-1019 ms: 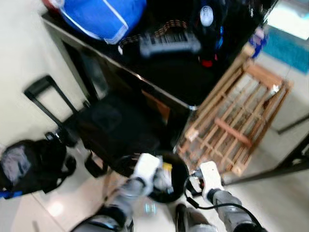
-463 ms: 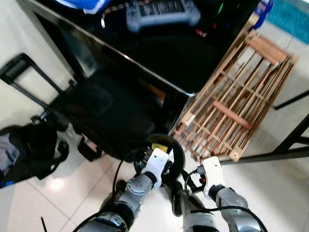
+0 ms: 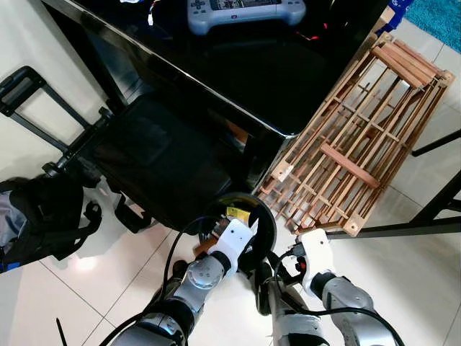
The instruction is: Picking trash to rubbish bin
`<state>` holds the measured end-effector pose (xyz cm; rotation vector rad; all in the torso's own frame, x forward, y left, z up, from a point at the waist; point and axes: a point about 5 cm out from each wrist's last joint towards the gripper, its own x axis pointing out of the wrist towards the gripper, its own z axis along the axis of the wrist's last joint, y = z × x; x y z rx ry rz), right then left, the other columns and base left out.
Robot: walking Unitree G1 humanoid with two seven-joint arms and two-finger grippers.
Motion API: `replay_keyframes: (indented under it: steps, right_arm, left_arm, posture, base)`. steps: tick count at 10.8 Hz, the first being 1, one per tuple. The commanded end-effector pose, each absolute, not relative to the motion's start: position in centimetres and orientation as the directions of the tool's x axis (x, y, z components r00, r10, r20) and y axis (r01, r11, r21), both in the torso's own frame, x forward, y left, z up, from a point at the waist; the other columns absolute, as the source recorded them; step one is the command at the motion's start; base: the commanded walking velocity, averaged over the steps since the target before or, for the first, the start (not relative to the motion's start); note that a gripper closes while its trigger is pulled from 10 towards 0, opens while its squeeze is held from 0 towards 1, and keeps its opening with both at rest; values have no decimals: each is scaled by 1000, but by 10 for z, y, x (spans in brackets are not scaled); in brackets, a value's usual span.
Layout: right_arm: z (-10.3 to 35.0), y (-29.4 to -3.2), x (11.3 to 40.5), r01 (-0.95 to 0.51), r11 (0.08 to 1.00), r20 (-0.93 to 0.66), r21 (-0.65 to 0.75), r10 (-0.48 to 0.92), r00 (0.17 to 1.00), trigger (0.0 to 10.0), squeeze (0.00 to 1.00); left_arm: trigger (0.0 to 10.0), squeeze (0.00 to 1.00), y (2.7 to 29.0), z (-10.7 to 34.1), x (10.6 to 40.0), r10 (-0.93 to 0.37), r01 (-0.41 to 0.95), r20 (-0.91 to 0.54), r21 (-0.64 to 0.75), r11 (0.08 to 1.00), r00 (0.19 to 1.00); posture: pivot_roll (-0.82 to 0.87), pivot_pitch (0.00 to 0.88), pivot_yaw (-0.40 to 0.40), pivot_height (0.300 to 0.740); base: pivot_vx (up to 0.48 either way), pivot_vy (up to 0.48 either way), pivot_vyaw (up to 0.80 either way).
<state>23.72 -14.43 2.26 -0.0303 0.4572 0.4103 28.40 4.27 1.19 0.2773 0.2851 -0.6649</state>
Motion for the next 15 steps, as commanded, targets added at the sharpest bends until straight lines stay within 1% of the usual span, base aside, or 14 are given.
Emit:
replay_keyframes:
  steps: [1, 4, 5, 6, 11, 12, 13, 15]
  right_arm:
    - [13, -146, 225, -392, 916, -484, 88, 383, 787, 10000, 0]
    - [14, -146, 222, -387, 918, -500, 91, 378, 779, 10000, 0]
    - [14, -146, 222, -386, 918, -501, 92, 378, 778, 10000, 0]
    - [14, -146, 222, -384, 919, -502, 93, 376, 779, 10000, 0]
    - [15, -145, 223, -380, 920, -502, 96, 374, 779, 10000, 0]
    - [14, -145, 224, -375, 922, -502, 97, 371, 781, 10000, 0]
    - [13, -146, 227, -366, 926, -500, 95, 362, 786, 10000, 0]
    - [11, -148, 233, -344, 935, -491, 90, 342, 801, 10000, 0]
  left_arm:
    - [10000, 0, 38, 4, 275, -576, 662, -372, 162, 732, 728]
    - [10000, 0, 40, 6, 277, -565, 654, -365, 189, 733, 740]
    - [10000, 957, 41, 7, 279, -562, 651, -363, 200, 732, 743]
    - [10000, 1000, 42, 8, 280, -555, 644, -359, 204, 738, 750]
    - [10000, 1000, 44, 8, 281, -547, 641, -363, 221, 736, 754]
    - [10000, 706, 45, 8, 282, -538, 634, -365, 228, 739, 760]
    - [10000, 0, 49, 7, 283, -519, 618, -370, 239, 749, 771]
    - [10000, 0, 64, 2, 283, -461, 562, -380, 218, 798, 802]
  posture:
    - [-163, 491, -25, 740]
    - [-165, 489, -25, 740]
    - [-164, 490, -25, 740]
    - [-161, 494, -26, 740]
    - [-159, 494, -25, 740]
    - [-157, 488, -23, 740]
    - [-151, 475, -17, 740]
    - [-147, 445, -5, 740]
  base:
    - [0, 0, 0]
    - [0, 0, 0]
    - [0, 0, 0]
    - [0, 0, 0]
    - [0, 0, 0]
    - [0, 0, 0]
    - [0, 0, 0]
    - [0, 0, 0]
